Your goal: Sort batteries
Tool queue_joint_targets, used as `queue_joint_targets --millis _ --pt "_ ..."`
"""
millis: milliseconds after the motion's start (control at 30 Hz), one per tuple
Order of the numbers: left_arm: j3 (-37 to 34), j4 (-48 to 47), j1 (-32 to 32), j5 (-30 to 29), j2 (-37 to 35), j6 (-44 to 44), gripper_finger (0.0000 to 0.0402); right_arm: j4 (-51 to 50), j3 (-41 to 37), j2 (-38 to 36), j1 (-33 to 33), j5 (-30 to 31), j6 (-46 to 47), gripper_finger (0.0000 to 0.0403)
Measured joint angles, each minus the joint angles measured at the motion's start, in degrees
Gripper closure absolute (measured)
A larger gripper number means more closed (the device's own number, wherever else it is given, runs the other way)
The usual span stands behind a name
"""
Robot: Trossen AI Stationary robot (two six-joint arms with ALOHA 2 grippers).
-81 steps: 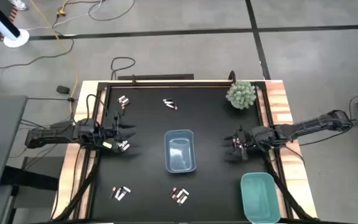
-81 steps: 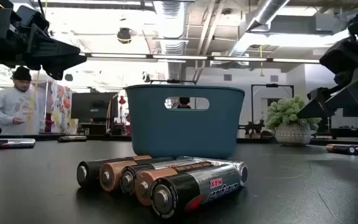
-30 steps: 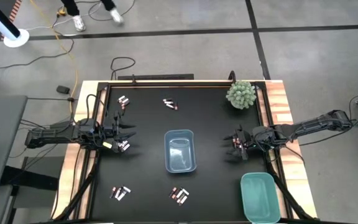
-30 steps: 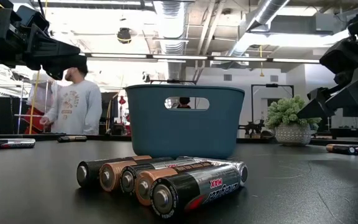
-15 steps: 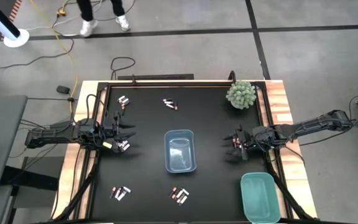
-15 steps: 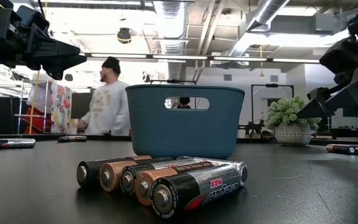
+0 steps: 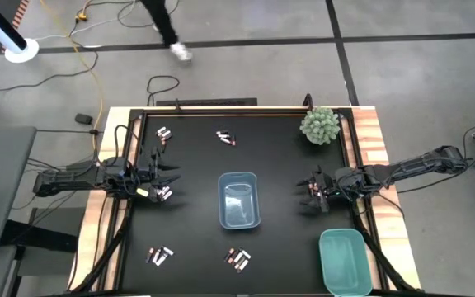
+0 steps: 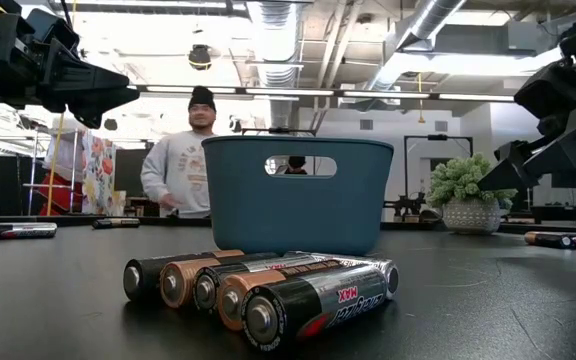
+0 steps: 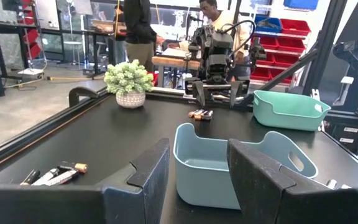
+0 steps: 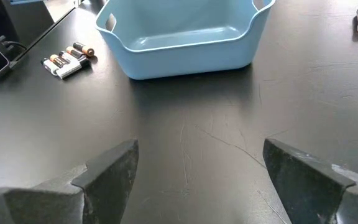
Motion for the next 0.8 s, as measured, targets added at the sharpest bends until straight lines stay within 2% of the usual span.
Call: queue_joint_targets --millis 100,267,400,533,667,800 --pt "-0.1 1.9 0.0 -1.6 0.0 -1.8 0.0244 0.0 0.0 0.0 0.0 0.0 0.0 0.0040" --pt "-0.2 4.1 0.0 -1.5 0.0 -10.7 0.0244 0.0 0.0 0.0 0.0 0.0 0.0 0.0040" --pt "-0.2 5.2 0.0 -2.0 0.0 -12.8 0.0244 0.0 0.0 0.0 0.0 0.0 0.0 0.0040" --pt "2.6 2.6 0.0 -6.5 1.0 -14.0 0.0244 0.0 0.0 0.0 0.0 0.0 0.0 0.0040" --pt "7.4 -0.1 0.7 -14.2 6.8 -14.2 0.0253 0.0 0.0 0.0 0.0 0.0 0.0 0.0040" --pt "13.3 0.4 4.1 -19.9 17.9 -16.1 0.0270 0.0 0.0 0.0 0.0 0.0 0.0 0.0040"
